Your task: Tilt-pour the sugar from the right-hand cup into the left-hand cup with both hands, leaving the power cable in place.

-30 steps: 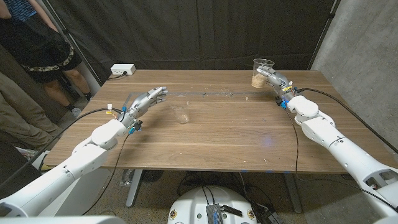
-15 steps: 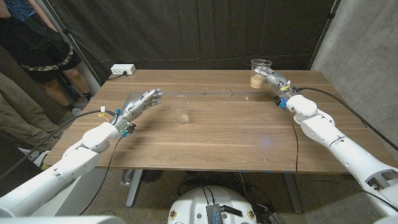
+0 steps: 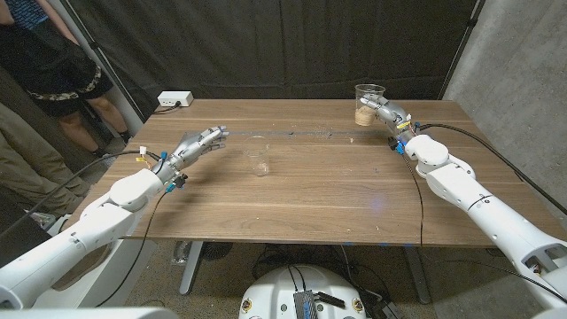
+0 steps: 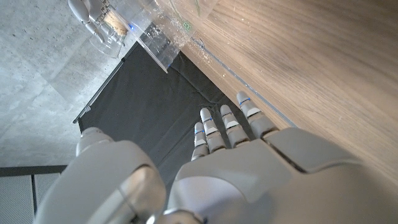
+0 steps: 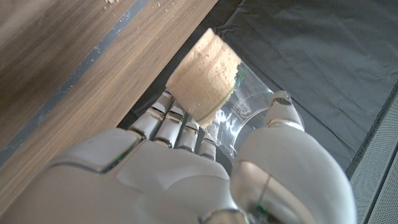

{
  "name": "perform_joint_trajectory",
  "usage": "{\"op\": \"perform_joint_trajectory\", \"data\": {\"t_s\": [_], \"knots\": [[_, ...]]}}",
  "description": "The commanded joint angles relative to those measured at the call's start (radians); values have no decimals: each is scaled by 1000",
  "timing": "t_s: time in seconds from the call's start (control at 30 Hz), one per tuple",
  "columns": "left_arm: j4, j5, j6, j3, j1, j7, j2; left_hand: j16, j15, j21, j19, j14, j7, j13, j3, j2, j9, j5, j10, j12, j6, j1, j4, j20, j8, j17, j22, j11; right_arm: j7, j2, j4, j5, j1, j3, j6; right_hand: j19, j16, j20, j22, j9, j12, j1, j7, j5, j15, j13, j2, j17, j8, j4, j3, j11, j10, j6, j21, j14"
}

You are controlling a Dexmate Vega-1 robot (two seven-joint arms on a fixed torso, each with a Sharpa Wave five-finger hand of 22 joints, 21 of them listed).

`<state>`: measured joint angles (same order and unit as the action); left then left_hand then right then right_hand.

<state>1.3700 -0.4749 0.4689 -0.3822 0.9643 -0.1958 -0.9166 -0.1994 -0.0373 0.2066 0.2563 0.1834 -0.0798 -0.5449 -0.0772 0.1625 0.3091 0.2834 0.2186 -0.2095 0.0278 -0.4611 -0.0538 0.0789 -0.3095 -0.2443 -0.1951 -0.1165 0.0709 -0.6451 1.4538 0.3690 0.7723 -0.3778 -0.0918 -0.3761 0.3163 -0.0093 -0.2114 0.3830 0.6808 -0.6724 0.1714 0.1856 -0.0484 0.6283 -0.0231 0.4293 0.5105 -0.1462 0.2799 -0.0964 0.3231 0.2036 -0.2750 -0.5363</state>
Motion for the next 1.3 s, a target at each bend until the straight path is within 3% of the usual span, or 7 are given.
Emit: {"op": "perform_joint_trajectory", "data": {"t_s": [0.03,0.4,0.6,0.87,1.3], "knots": [[-24,54,-14,-28,-65,-55,-25,2,-58,0,-6,-5,-6,-6,-9,1,2,10,-6,4,-11,-15,6,-2,1,-1,-2,-3,15,0,7,-5,-1,6,13,-2,0,-1,-5,2,5,-4,-1,1,-180,6,-8,2,7,5,7,-1,11,10,-4,-12],[-11,41,-24,-30,-56,-94,-56,2,-51,0,-13,-18,-2,-6,-24,4,3,14,-17,2,-19,-22,11,11,4,-1,-3,4,13,-4,7,-11,-9,4,26,-2,-2,-1,-5,3,8,-3,-6,0,-180,10,-9,6,10,5,7,-4,12,15,-4,-14],[-68,59,52,-35,-45,-60,-15,-4,-52,4,-11,-13,0,-7,-34,-2,4,15,-10,-3,-6,-9,4,12,-1,-2,-4,5,3,-5,-3,-24,-21,-7,23,-2,-4,-2,-5,3,9,-3,-6,0,-180,12,-9,8,10,6,6,-3,11,17,-4,-15],[-242,154,247,-58,-69,38,92,-18,-70,16,14,13,-4,-8,-54,-12,5,18,20,-19,30,12,-8,-5,-15,-4,-5,-6,-11,-3,-24,-49,-32,-25,7,-2,-7,-2,-5,4,11,-1,-7,0,-180,15,-9,9,11,7,6,-5,13,18,-4,-16],[-616,229,472,-137,-233,0,239,-17,-76,20,24,14,-14,-8,-66,-17,5,22,24,-23,31,17,-13,-19,-17,-5,-4,-12,7,-22,2,-83,-23,-24,15,-3,-11,-2,-5,4,14,0,-10,0,-180,19,-10,12,13,8,7,-1,15,22,-4,-20]]}}
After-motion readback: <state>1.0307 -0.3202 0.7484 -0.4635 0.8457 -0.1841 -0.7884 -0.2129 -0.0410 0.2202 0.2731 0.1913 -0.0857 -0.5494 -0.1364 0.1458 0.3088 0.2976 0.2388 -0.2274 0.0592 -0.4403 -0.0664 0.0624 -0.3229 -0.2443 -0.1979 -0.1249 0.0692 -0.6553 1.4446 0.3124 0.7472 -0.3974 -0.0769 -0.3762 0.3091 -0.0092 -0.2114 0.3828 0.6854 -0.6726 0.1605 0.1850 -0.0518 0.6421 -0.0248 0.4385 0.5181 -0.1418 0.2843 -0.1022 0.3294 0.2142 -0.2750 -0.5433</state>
